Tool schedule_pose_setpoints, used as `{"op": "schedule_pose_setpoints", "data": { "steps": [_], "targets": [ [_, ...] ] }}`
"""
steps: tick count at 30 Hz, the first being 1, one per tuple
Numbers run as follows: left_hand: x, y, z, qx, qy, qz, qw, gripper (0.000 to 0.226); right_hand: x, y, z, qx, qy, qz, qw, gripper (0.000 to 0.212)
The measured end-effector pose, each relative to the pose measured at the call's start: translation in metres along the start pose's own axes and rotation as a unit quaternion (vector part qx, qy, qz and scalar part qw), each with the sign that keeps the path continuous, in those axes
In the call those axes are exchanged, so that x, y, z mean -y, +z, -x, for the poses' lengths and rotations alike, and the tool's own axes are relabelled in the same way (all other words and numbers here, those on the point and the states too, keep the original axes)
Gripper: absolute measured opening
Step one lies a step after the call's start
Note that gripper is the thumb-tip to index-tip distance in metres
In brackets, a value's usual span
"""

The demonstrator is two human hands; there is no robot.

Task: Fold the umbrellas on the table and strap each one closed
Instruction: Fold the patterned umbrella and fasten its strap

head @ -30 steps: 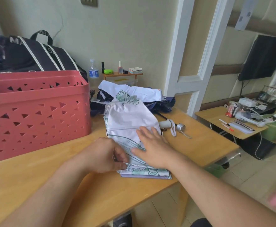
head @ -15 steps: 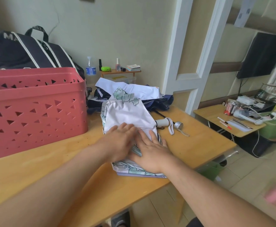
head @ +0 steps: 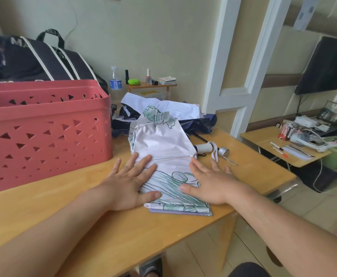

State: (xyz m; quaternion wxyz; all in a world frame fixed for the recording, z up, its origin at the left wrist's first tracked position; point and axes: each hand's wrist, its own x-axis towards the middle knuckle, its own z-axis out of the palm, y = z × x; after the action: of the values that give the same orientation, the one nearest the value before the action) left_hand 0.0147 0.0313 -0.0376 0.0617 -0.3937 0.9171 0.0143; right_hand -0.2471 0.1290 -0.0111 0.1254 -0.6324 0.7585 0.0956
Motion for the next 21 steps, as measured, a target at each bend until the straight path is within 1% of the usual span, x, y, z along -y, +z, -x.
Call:
{"op": "schedule_pose_setpoints", "data": {
  "steps": [1, 2, 3, 4, 5, 6, 7, 8, 10, 15, 17, 21],
  "targets": [
    [0.0, 0.0, 0.0, 0.002, 0.0, 0.001, 1.0, 0.104, 0.006, -0.008, -0.001, -0.002, 0.008, 0.03, 1.0, 0.083],
    [0.0, 0.0, 0.0, 0.005, 0.0, 0.004, 1.0, 0.105, 0.014, -0.016, -0.002, -0.024, 0.007, 0.067, 0.997, 0.066],
    [0.0, 0.0, -0.001, 0.006, -0.001, 0.008, 1.0, 0.106, 0.024, -0.022, -0.003, -0.066, -0.006, 0.097, 0.993, 0.048],
    [0.001, 0.0, -0.001, 0.006, -0.002, 0.012, 1.0, 0.106, 0.036, -0.025, -0.004, -0.122, -0.036, 0.107, 0.986, 0.037],
    [0.001, 0.0, -0.001, 0.006, -0.002, 0.013, 1.0, 0.107, 0.047, -0.023, -0.006, -0.172, -0.085, 0.089, 0.977, 0.033],
    [0.0, 0.0, -0.001, 0.006, -0.002, 0.013, 1.0, 0.108, 0.057, -0.018, -0.006, -0.189, -0.137, 0.045, 0.971, 0.036],
    [0.0, 0.0, 0.0, 0.006, -0.002, 0.013, 1.0, 0.108, 0.065, -0.01, -0.007, -0.169, -0.176, -0.002, 0.97, 0.046],
    [0.0, 0.001, 0.0, 0.006, -0.003, 0.014, 1.0, 0.107, 0.069, -0.001, -0.008, -0.131, -0.193, -0.027, 0.972, 0.057],
    [0.0, 0.002, 0.001, 0.002, -0.004, 0.014, 1.0, 0.104, 0.06, 0.014, -0.012, -0.073, -0.167, -0.017, 0.983, 0.072],
    [0.001, 0.004, 0.0, -0.003, -0.002, 0.015, 1.0, 0.104, 0.008, 0.014, -0.011, -0.041, -0.076, 0.002, 0.996, 0.098],
    [0.002, 0.004, 0.0, -0.009, 0.001, 0.021, 1.0, 0.104, 0.0, 0.015, -0.01, -0.036, -0.059, -0.001, 0.998, 0.102],
    [0.005, 0.005, 0.004, -0.042, 0.022, 0.045, 0.998, 0.102, 0.001, 0.02, -0.011, -0.054, -0.062, -0.019, 0.996, 0.103]
  ]
}}
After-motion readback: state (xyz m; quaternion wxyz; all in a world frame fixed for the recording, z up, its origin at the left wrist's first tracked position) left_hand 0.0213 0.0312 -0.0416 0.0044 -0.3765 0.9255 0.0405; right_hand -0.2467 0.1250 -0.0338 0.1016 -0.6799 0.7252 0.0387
